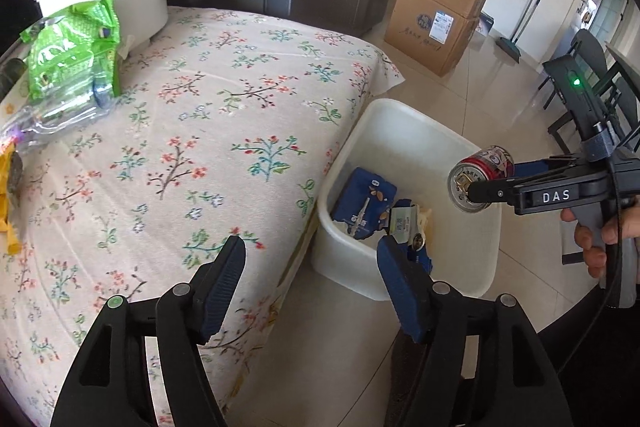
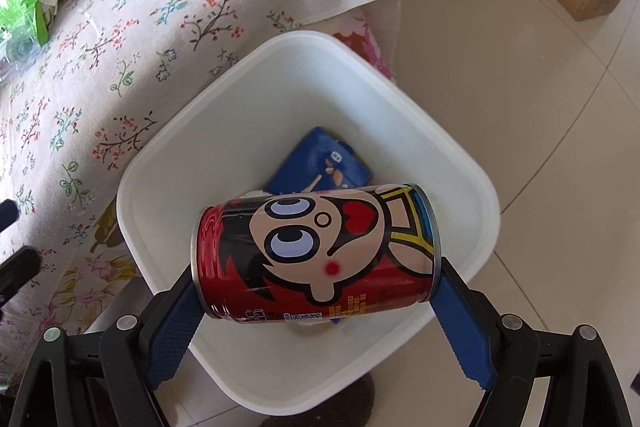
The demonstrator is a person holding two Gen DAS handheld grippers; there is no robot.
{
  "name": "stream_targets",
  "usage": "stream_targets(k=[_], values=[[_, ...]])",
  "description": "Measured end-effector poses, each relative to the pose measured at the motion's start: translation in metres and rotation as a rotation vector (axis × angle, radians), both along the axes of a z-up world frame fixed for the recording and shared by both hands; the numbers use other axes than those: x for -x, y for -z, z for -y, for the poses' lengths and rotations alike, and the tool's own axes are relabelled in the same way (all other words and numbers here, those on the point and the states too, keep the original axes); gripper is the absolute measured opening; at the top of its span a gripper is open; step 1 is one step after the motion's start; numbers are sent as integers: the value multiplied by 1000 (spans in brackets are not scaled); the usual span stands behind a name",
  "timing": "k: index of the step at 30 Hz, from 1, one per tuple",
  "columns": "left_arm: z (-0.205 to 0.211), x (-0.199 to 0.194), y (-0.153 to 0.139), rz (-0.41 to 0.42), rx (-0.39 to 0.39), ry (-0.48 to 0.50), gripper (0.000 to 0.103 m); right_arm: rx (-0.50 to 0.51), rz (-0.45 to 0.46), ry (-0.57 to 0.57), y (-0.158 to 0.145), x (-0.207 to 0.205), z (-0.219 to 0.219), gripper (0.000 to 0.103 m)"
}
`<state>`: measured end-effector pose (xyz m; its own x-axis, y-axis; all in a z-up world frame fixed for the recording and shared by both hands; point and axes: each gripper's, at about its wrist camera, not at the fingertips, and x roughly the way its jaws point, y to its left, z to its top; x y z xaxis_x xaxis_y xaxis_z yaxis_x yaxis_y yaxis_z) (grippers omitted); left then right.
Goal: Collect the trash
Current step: 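Open the left tool to drop the tissue while the right tool drops the can into the bin, then reach and grasp the yellow snack bag with the left tool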
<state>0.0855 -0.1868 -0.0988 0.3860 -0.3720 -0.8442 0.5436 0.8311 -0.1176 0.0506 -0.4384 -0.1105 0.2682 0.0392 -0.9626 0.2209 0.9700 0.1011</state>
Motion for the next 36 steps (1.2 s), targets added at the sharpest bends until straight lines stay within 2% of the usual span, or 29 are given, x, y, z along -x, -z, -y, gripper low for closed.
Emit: stream_targets(k=[9,15,16,25,36], values=[[-72,5,-23,42,-1,-112,72,48,-93,-4,25,-21,-18,90],[-115,7,-37,57,19,-183,72,84,-104,4,31,-30,-24,90],[-121,8,-39,60,23,-193,72,86,-99,1,31,-31,-25,93],[-166,10,-54,77,51,-278,79,75,3,-18,-2,-33,-49,95],[-216,10,-63,90,51,-399,84,73,199,-110,-58,-44,-105,95]])
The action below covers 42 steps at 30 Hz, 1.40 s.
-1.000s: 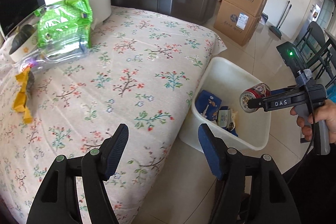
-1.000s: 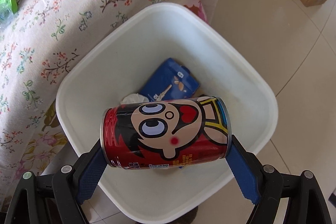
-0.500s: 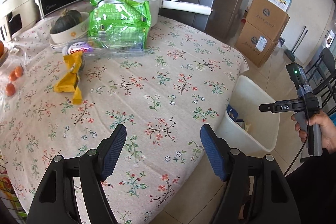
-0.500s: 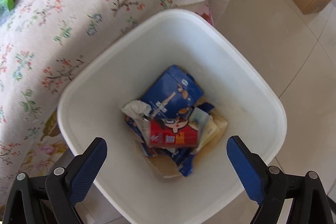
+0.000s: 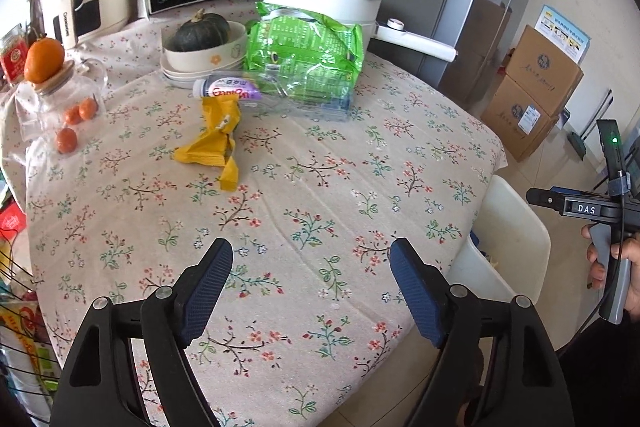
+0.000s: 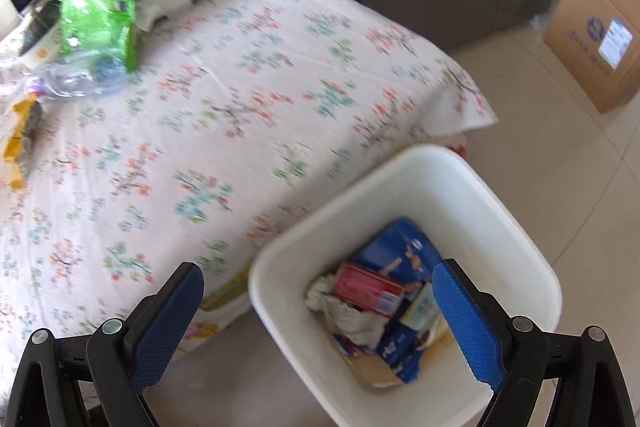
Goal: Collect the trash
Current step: 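Reach and grasp the yellow snack bag with the left tool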
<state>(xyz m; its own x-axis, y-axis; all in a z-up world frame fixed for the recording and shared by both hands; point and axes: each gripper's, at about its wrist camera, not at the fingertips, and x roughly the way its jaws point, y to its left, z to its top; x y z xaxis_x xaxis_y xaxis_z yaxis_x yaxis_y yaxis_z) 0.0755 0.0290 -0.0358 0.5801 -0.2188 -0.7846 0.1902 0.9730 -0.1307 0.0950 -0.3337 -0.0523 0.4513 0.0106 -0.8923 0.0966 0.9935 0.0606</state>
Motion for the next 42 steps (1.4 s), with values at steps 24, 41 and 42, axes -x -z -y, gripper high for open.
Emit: stream_targets(k=[24,41,42], values=[[-78,-104,38,-27,40,-183,84,-10,74,-188,-6,-81,-127,95],[-46,-176,88,-29,-145,-177,47,-57,48,-139,5,-110,-114,95],[-49,-176,87,-30,-147,-183,42,-57,49,-138,5,-110,-113,95]])
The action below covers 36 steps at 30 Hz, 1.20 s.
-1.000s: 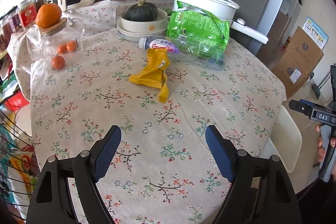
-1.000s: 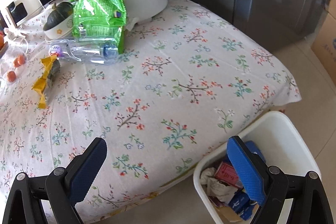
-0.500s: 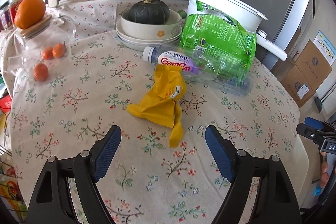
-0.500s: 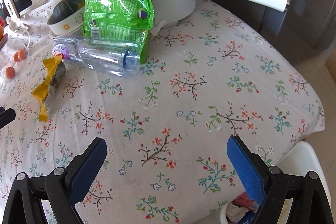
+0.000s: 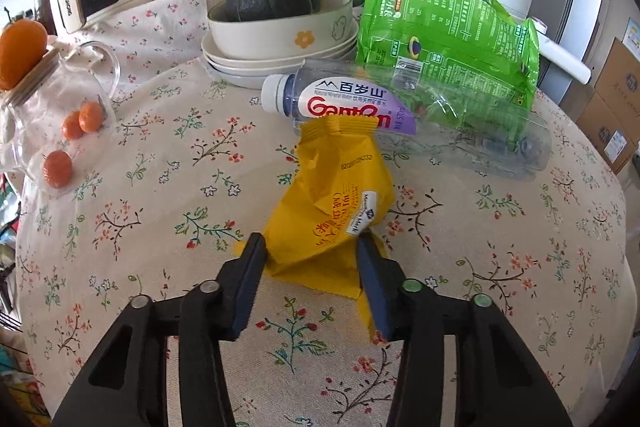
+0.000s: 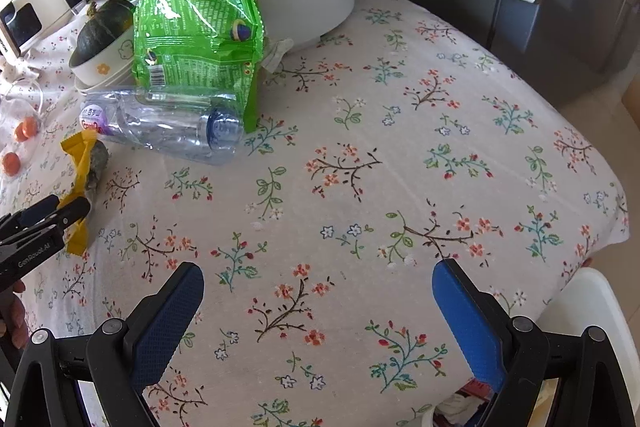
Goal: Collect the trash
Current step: 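Reach and grasp the yellow snack bag with the left tool, then lift the yellow bag with the left tool while the right tool grasps the clear Ganten bottle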
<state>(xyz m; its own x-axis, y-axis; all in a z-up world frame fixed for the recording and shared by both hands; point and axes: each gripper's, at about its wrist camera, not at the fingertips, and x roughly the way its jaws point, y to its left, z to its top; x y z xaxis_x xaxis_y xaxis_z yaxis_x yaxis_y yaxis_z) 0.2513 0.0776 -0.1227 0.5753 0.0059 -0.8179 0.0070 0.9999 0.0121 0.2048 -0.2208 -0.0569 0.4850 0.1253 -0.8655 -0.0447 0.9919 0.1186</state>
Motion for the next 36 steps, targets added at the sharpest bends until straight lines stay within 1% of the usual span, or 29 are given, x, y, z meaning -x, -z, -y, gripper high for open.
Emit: stream_targets(k=[1,2,3,4,5,6,9,13,16,20,23,27,31,36], values=[[-3,1,-1,-1,16,0,39,2,0,0,0,0,0,95],[-5,1,-2,-7,23,-7,24,4,1,1,0,1,0,95],[-7,2,-2,-20,17,-15,15,6,1,-1,0,2,0,95],[-11,4,-3,-27,35,-16,13,8,2,-3,0,2,0,95],[-14,6,-4,-34,52,-21,4,12,2,-5,-1,3,-1,95],[-16,8,-6,-40,54,-27,1,14,3,-7,-1,3,-2,95],[-25,19,-18,-43,76,-46,1,17,8,-16,-2,6,-8,95],[-41,37,-37,-41,106,-71,0,33,5,-65,-2,9,-23,95],[-60,51,-54,-20,157,-106,0,61,-12,-102,-2,2,-41,95],[-81,74,-75,9,189,-138,0,114,25,-212,-10,-12,-77,95],[-100,89,-84,11,224,-172,0,160,52,-294,-11,-26,-107,95],[-126,107,-88,15,235,-207,0,189,63,-390,-5,-49,-142,95],[-150,119,-83,6,211,-228,0,268,70,-470,2,-70,-169,95],[-169,127,-82,6,233,-246,0,362,60,-542,11,-97,-187,95]])
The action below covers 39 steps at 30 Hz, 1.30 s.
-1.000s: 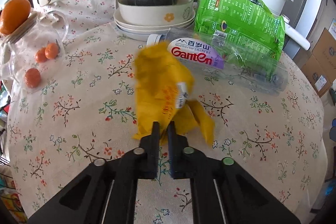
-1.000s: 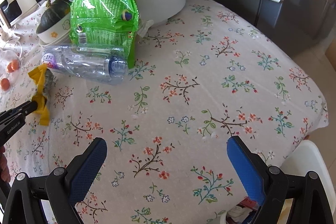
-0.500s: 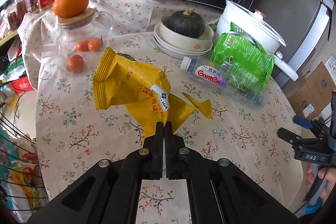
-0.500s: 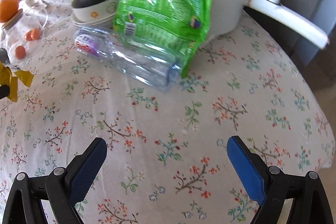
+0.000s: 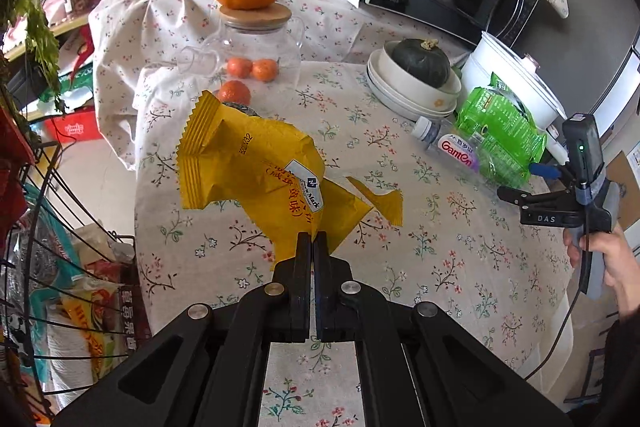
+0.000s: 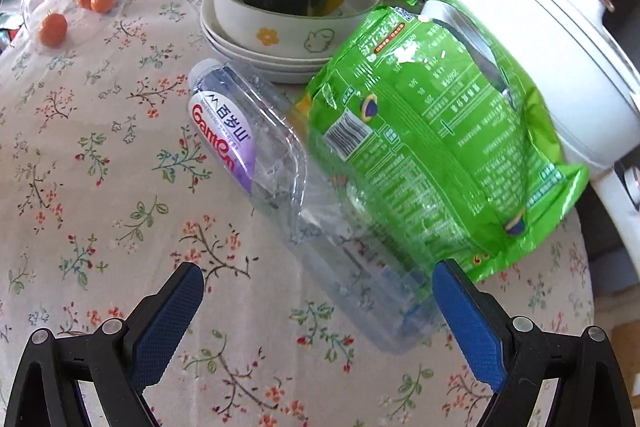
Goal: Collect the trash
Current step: 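Lift the yellow bag with the left tool while the right tool grasps the clear Ganten bottle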
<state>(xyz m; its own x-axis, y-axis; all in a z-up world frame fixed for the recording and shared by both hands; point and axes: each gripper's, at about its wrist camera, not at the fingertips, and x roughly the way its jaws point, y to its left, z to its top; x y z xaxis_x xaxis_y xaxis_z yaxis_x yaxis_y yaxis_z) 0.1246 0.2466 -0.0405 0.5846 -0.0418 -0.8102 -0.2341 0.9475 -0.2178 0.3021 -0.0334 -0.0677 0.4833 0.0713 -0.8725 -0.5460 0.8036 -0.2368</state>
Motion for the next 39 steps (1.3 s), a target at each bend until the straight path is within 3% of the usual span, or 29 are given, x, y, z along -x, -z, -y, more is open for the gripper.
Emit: stream_targets(k=[11,19,26,31,35,39], values=[[13,-5,-7,24,17,17,0,198,-27,-127,36,-35,-41,91],[16,-3,-9,26,18,29,0,337,-8,-162,57,-35,-60,75],[29,3,-17,49,43,57,0,257,-94,-93,31,2,-39,70],[51,8,-21,56,40,103,0,125,-154,0,3,39,-6,67],[67,15,-21,50,51,137,0,49,-270,136,2,70,20,67],[79,21,-18,40,43,163,0,-16,-341,172,5,100,30,69]])
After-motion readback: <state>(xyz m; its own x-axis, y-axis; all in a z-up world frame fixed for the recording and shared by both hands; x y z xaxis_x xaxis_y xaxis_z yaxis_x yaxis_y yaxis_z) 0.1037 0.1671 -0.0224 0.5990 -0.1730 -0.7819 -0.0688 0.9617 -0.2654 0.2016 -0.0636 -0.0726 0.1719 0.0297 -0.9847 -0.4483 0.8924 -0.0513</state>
